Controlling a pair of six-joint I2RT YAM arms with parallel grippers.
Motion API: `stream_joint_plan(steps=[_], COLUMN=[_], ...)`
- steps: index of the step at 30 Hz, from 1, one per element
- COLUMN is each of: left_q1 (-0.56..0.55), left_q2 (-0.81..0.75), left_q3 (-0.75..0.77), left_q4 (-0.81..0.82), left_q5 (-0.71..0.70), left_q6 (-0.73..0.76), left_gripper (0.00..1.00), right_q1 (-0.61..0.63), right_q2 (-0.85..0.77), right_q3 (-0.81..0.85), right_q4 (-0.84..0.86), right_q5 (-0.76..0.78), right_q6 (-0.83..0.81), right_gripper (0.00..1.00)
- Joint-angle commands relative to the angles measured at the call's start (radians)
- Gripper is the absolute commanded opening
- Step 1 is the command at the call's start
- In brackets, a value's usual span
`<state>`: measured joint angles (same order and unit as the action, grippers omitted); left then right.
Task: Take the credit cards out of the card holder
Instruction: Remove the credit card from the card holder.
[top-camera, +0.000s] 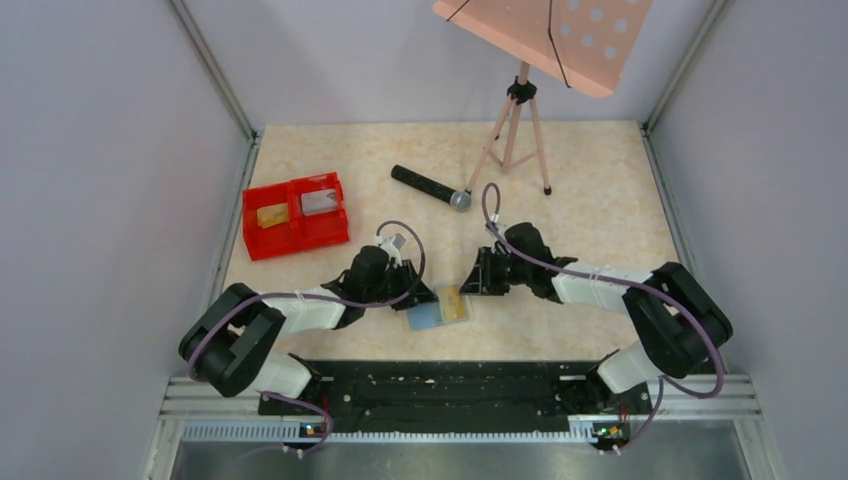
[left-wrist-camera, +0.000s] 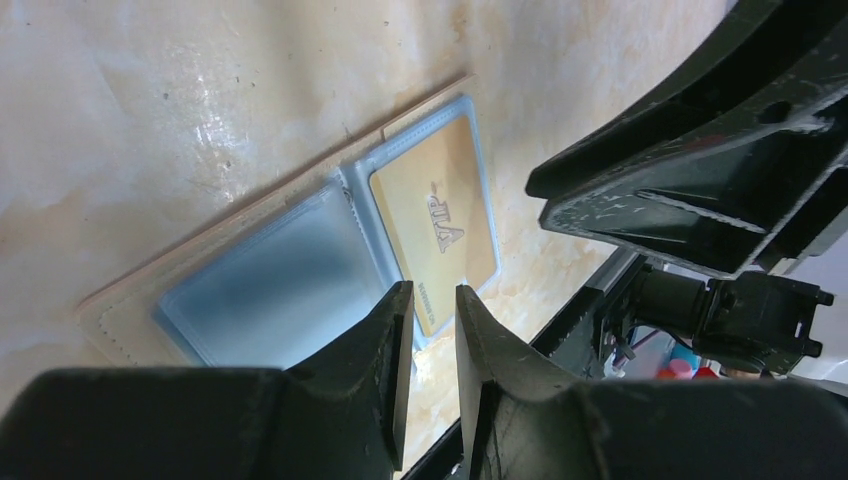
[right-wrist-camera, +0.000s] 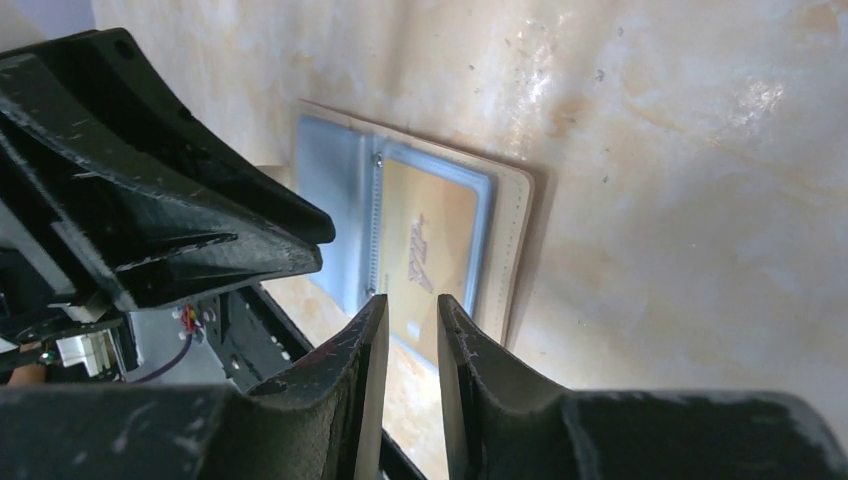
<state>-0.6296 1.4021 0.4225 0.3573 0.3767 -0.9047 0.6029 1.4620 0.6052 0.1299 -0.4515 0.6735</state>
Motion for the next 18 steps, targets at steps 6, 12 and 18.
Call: stream_joint_plan(steps=[6,12,18], left_q1=[-0.015,-0.017,-0.018], left_q2=[0.053,0.062,0.079], left_q3=[-0.040,-0.040,-0.044], left_q4=[0.118,0.118,0.134], left_q5=[-0.014,-0.018,-0.015], left_q6=[-0.019,-0.015,-0.018], left_gripper=[0.27,0.27,0.27], right_q1=[0.015,0.019,0.027], right_q2=[0.107,0.128,0.155], right_q3=[0.025,0.001,-0.014], right_q4=[0.097,0.095,0.118], right_q5=[-0.065,-0.024,-0.030], right_q6=[0.015,0.014,0.020], right_gripper=[0.24,0.23,0.22])
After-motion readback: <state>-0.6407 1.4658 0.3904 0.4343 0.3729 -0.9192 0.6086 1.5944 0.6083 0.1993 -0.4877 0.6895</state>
